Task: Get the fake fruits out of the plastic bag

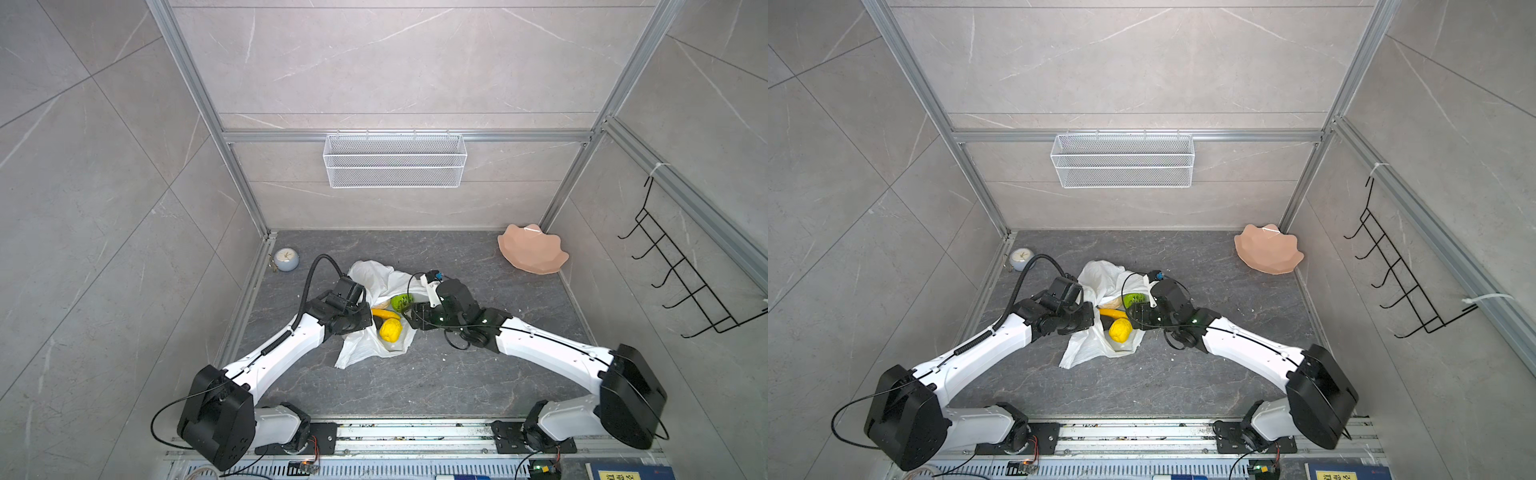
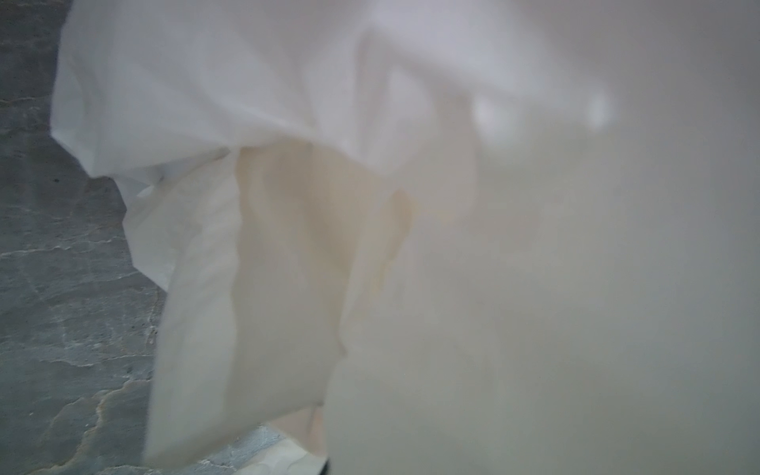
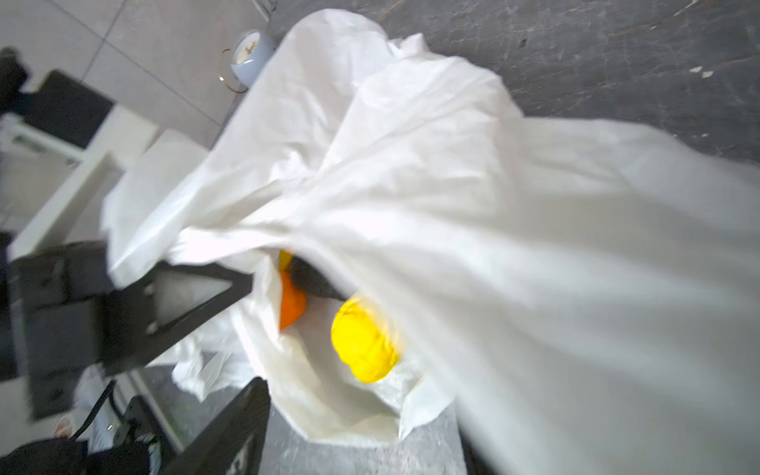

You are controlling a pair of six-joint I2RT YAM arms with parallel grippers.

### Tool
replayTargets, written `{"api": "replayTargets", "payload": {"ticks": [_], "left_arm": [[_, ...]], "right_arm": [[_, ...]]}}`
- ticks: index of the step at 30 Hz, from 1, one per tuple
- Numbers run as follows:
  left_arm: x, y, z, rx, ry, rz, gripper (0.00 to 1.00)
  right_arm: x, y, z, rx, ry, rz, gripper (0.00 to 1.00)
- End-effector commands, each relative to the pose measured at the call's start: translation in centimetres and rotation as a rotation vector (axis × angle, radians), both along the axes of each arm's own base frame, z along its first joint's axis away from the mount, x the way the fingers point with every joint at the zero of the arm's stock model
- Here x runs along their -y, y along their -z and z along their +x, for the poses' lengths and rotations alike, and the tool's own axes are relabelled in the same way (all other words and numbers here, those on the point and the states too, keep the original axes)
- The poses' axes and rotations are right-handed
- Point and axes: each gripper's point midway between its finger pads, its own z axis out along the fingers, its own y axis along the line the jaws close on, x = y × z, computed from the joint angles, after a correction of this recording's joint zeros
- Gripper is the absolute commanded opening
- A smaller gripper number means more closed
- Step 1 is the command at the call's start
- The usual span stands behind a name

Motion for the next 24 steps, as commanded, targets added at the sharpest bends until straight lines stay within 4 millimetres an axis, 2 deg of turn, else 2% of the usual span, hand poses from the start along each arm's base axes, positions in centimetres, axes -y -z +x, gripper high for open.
{"api": "replayTargets", "payload": {"ticks": [1,7,10,12,14,17,20,24], "left_arm": [[1.0,-1.1,1.3,0.022,-0.026,-0.024,0.0],[1.2,-1.4,1.9,0.025,-0.029,-0.008,0.0],[1.2,-1.5,2.0,0.026,-0.029,-0.007,0.0],[1.2,-1.6,1.9,0.027,-0.027,-0.007,0.0],[1.1,-1.8,1.8,0.032,-0.026,-0.009,0.0],[1.1,-1.7,1.7,0.036,-0.023,-0.012,0.0],[1.0,-1.5,1.5,0.038,-0.022,-0.016,0.0],[1.1,-1.1,1.3,0.039,-0.02,-0.031,0.0]], "right_arm": [[1.2,-3.4,-2.2,0.057,-0.067,0.027,0.74],[5.4,-6.6,-2.6,0.127,-0.012,-0.028,0.76],[7.9,-7.8,-1.6,0.133,0.078,-0.03,0.75],[11.0,-8.3,0.1,0.122,0.212,-0.048,0.76],[16.0,-7.8,2.7,0.065,0.427,-0.078,0.76],[22.6,-5.6,6.1,-0.056,0.697,-0.062,0.74],[27.1,-3.3,9.0,-0.119,0.9,-0.051,0.74],[30.7,-0.2,12.3,-0.17,1.093,-0.045,0.74]]}}
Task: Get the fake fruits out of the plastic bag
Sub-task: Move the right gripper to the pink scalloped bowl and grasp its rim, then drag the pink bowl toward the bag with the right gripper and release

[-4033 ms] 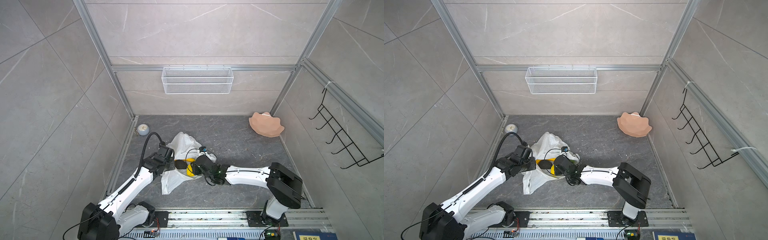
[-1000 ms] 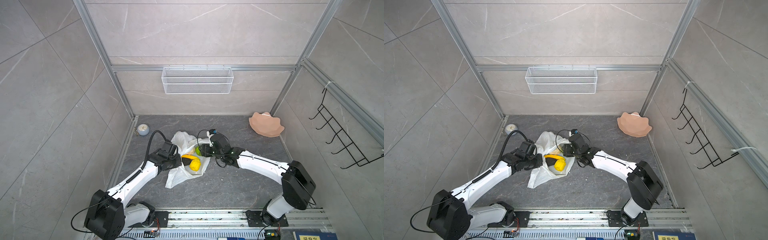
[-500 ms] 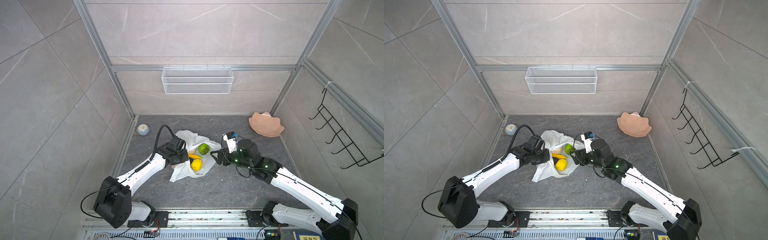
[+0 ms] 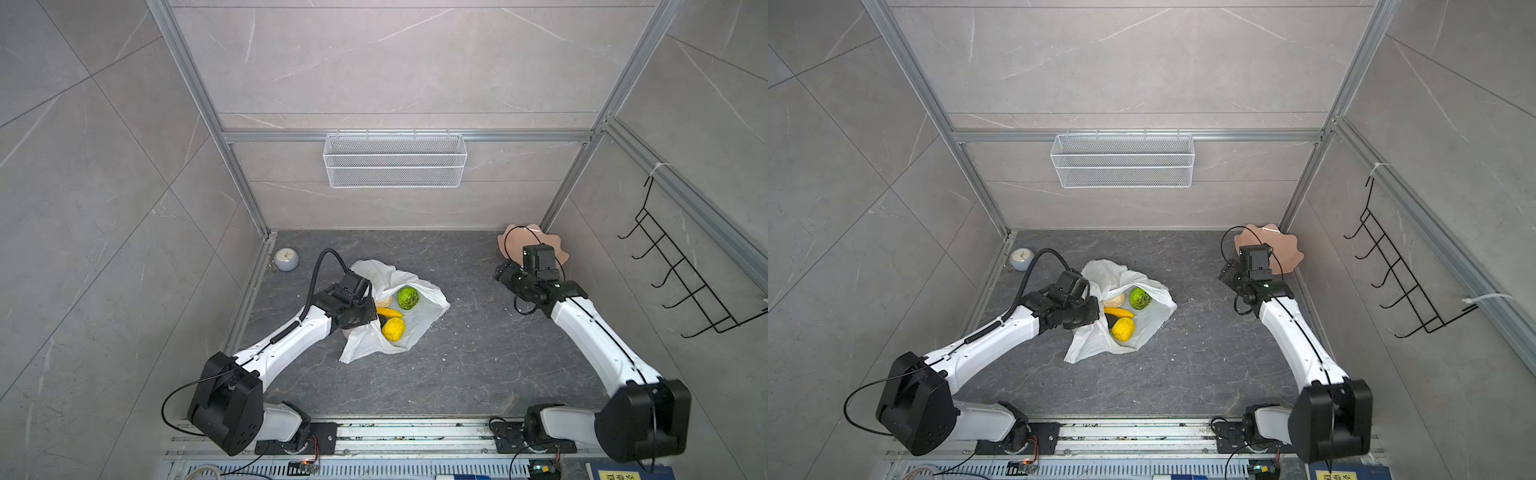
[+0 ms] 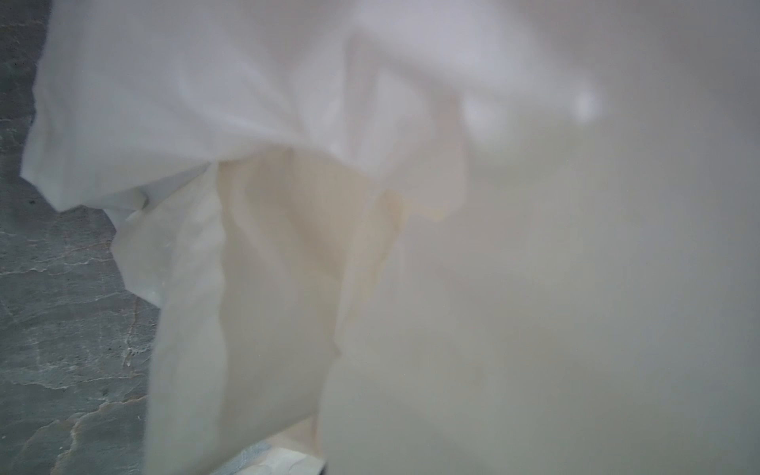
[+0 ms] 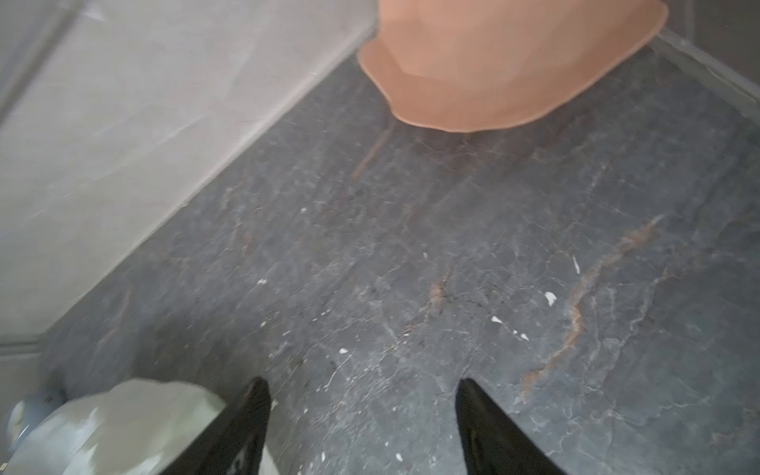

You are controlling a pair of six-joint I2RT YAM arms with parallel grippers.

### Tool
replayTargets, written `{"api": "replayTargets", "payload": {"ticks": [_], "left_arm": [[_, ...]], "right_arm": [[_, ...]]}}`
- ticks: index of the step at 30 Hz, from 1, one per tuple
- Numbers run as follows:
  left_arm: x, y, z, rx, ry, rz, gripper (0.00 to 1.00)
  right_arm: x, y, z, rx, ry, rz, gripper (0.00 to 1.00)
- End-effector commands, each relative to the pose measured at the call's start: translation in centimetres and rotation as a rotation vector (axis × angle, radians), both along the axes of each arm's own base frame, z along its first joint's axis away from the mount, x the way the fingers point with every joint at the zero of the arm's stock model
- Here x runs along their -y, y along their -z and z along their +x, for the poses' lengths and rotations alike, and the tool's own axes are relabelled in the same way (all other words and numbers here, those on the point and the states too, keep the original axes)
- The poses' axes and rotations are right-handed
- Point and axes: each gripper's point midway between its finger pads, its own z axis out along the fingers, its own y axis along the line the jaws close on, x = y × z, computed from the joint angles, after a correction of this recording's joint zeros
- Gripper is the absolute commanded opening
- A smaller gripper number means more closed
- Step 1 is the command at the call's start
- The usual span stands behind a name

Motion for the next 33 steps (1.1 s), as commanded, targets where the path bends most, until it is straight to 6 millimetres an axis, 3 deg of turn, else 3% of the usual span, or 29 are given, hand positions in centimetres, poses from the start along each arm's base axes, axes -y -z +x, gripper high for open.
{"api": "replayTargets", "payload": {"ticks": [1,4,9,13,18,29,33], "left_arm": [[0.5,-1.0,0.0,0.035,-0.005,-0.049,0.0],[0.6,-0.6,-0.2,0.03,0.001,-0.06,0.0],[0.9,0.2,-0.7,0.019,0.014,-0.087,0.0],[1.0,0.5,-1.0,0.019,0.012,-0.102,0.0],[0.9,0.5,-1.3,0.014,0.022,-0.1,0.0],[0.3,0.3,-1.8,0.018,0.012,-0.089,0.0],[0.3,0.5,-1.8,0.01,0.011,-0.086,0.0]], "right_arm": [[2.9,1.6,2.5,-0.008,0.202,0.05,0.74],[4.7,3.9,5.0,0.001,0.286,0.111,0.74],[8.3,5.5,8.6,-0.001,0.402,0.126,0.74],[10.7,6.7,9.9,0.006,0.505,0.138,0.74],[11.8,7.9,11.7,-0.031,0.573,0.16,0.73],[12.9,10.6,10.3,-0.13,0.737,0.259,0.69],[13.1,10.8,10.8,-0.122,0.732,0.267,0.69]]}}
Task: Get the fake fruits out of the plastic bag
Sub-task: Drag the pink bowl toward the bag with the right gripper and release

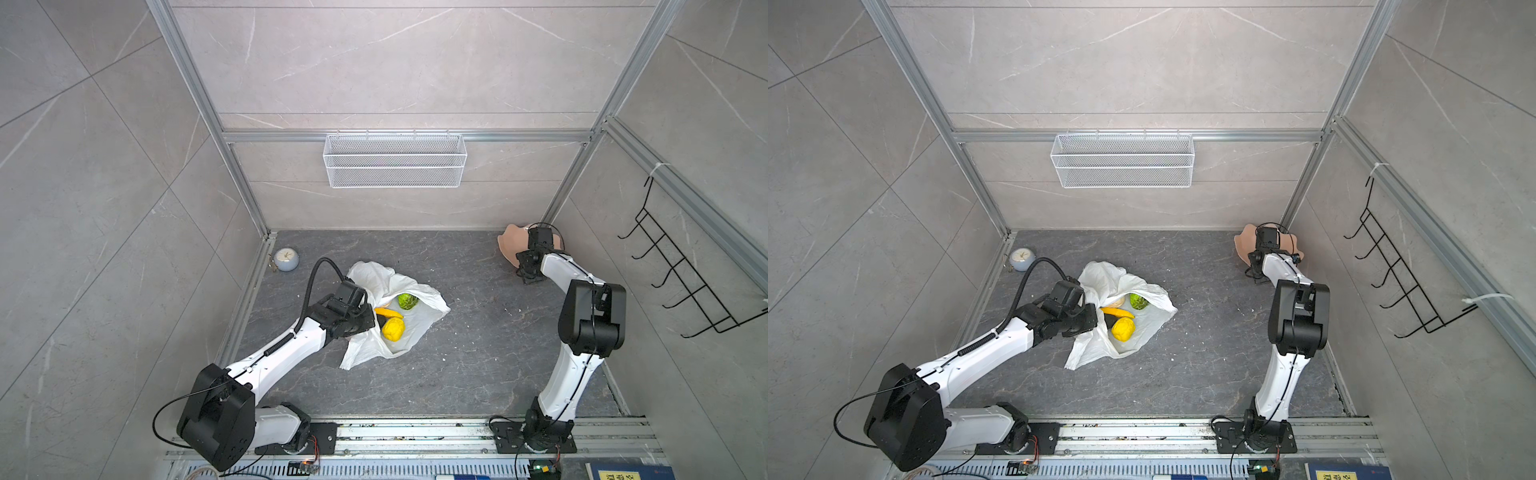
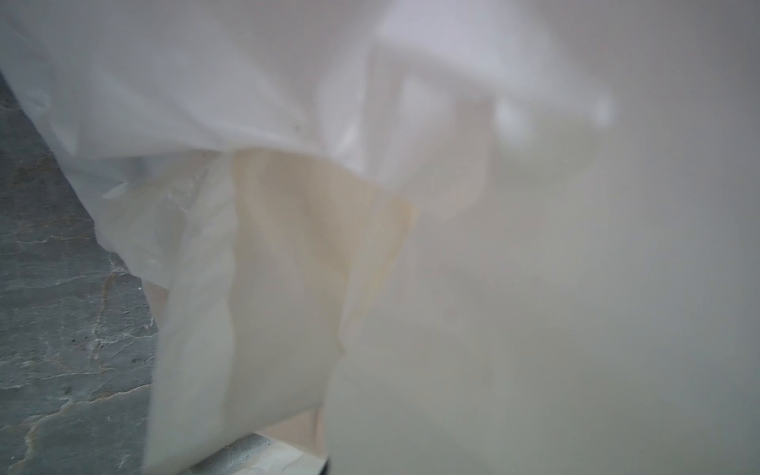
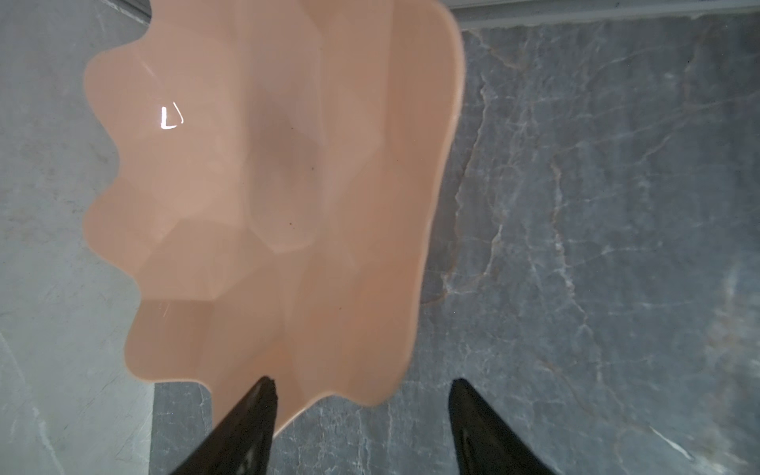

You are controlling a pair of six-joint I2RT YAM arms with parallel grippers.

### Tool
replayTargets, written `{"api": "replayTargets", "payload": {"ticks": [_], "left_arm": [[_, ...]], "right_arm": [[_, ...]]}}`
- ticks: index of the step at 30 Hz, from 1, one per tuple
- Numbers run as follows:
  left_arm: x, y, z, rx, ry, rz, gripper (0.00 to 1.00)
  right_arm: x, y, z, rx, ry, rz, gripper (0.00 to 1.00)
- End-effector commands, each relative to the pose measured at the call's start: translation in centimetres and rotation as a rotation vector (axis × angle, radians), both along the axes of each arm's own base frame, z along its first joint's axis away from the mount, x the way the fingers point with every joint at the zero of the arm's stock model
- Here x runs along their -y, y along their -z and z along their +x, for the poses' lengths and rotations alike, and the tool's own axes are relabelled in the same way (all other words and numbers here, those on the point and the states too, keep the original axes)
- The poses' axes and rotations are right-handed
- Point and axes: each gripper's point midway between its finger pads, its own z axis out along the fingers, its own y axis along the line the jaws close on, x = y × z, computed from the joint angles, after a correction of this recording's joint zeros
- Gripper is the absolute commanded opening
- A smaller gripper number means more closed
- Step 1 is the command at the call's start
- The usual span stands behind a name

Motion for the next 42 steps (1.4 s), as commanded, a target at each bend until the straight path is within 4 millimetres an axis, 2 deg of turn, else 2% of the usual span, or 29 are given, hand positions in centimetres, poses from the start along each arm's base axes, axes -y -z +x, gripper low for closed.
{"api": "replayTargets", "payload": {"ticks": [1,5,8,14,17,21,26,29,37,42], "left_arm": [[0.1,-0.3,-0.3,0.001,-0.001,-0.013,0.0],[0.1,-0.2,-0.3,0.0,-0.002,-0.008,0.0],[0.0,-0.2,-0.3,-0.001,-0.002,-0.005,0.0],[0.1,-0.1,-0.2,-0.005,-0.002,-0.002,0.0],[0.1,-0.1,-0.2,-0.007,-0.005,-0.001,0.0],[-0.3,-0.5,-0.5,0.006,-0.016,0.002,0.0],[-1.0,-0.9,-0.8,0.019,-0.03,0.015,0.0],[-1.4,-1.2,-0.8,0.031,-0.041,0.031,0.0],[-2.0,-1.7,-0.7,0.043,-0.069,0.046,0.0],[-2.2,-1.9,-0.5,0.047,-0.082,0.056,0.0]], "right_arm": [[0.4,1.0,0.3,-0.023,0.03,0.034,0.68],[0.6,2.8,0.8,-0.051,0.028,0.075,0.64],[0.7,3.3,0.9,-0.073,0.03,0.085,0.57],[0.5,1.9,0.9,-0.047,0.006,0.075,0.27],[0.2,1.4,0.5,-0.032,-0.012,0.073,0.15],[0.0,0.9,-0.5,-0.01,-0.024,0.077,0.06],[-2.3,0.7,-1.8,0.033,-0.111,0.151,0.0],[-4.4,0.8,-4.0,0.04,-0.182,0.195,0.0],[-11.2,1.2,-12.9,-0.006,-0.42,0.251,0.0],[-13.3,1.2,-18.8,-0.031,-0.488,0.282,0.0]]}}
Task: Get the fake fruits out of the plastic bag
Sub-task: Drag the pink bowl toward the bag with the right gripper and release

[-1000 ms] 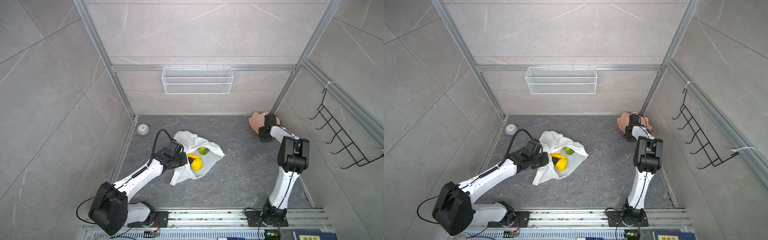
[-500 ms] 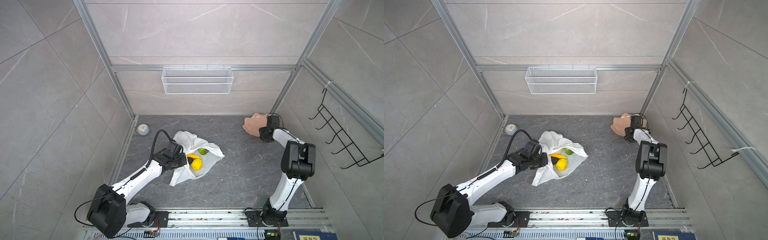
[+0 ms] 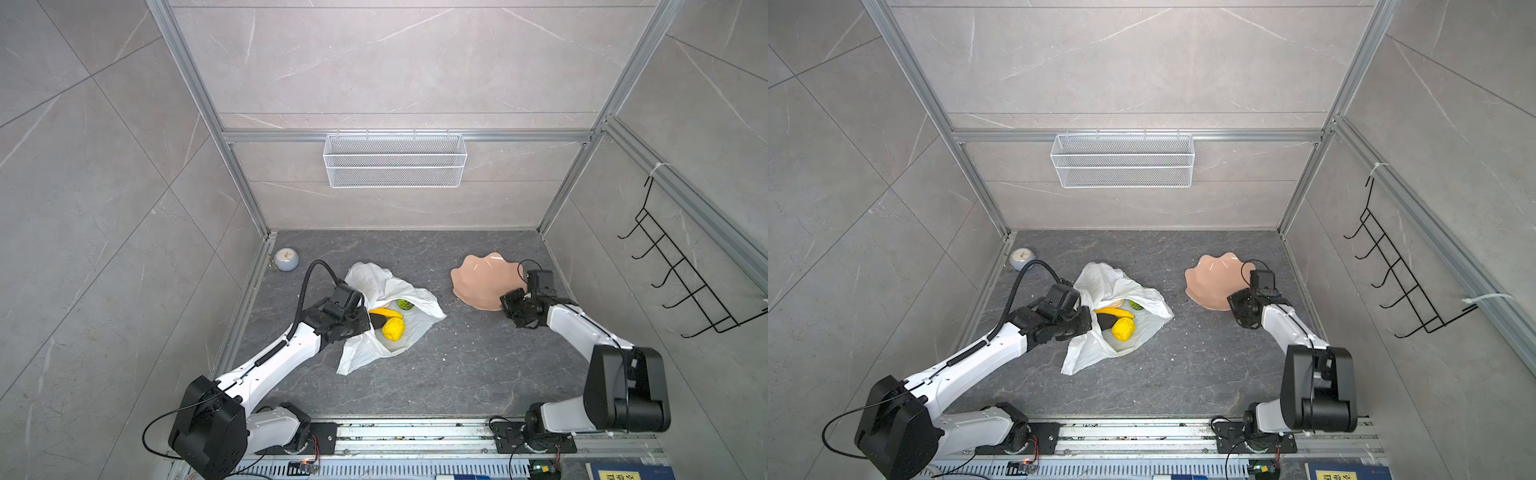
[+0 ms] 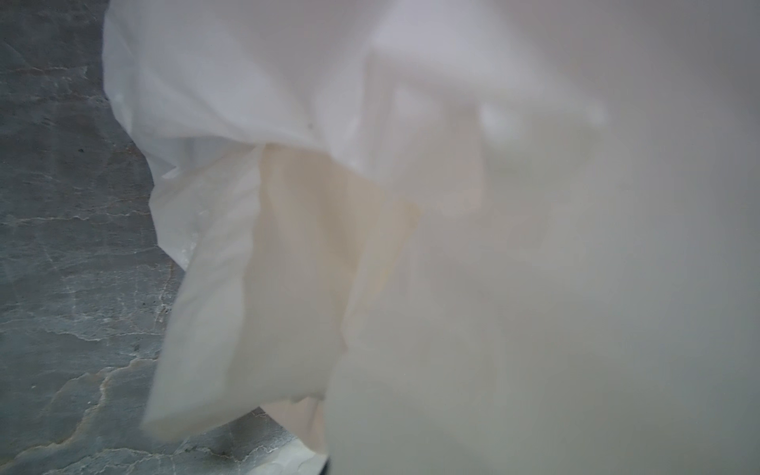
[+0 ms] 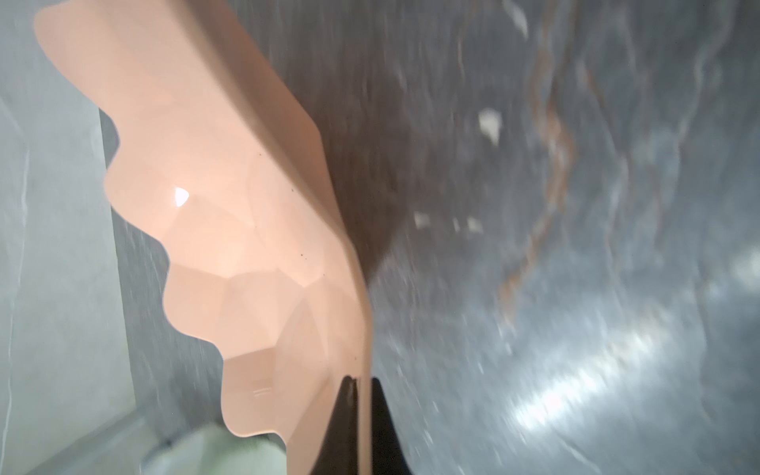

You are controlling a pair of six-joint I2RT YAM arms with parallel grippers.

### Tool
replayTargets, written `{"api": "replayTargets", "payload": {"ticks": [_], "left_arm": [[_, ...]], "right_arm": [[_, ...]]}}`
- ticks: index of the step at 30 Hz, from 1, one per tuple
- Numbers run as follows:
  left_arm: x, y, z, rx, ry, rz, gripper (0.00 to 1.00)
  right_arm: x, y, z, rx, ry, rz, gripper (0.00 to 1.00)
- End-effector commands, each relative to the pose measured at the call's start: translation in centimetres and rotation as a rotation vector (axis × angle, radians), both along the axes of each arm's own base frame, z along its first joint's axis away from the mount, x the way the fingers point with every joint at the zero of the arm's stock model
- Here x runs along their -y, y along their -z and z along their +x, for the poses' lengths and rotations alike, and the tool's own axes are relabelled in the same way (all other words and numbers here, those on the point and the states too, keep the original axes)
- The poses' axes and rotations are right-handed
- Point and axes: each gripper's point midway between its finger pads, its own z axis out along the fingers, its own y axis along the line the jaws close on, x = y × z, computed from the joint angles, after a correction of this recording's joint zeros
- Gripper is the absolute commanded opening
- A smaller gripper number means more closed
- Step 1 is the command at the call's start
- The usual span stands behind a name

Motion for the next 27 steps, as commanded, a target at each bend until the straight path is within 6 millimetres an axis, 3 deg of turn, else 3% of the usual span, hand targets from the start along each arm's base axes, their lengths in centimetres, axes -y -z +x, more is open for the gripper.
{"api": "replayTargets", "payload": {"ticks": [1,6,12,21,27], "left_arm": [[-0.3,-1.4,0.3,0.031,-0.028,0.001,0.0],[-0.7,-1.7,0.6,0.035,-0.045,0.027,0.0],[-0.5,-1.9,1.2,0.035,-0.049,0.035,0.0],[-0.1,-1.9,2.0,0.029,-0.053,0.049,0.0],[-0.3,-2.2,2.1,0.035,-0.058,0.059,0.0]], "right_arm": [[-1.1,0.3,-4.4,-0.035,-0.088,0.001,0.0],[-2.0,0.2,-9.9,-0.052,-0.138,0.003,0.0],[-3.2,1.2,-14.5,-0.102,-0.184,0.04,0.0],[-5.6,2.6,-17.2,-0.162,-0.304,0.06,0.0],[-6.6,3.6,-17.8,-0.184,-0.357,0.048,0.01]]}}
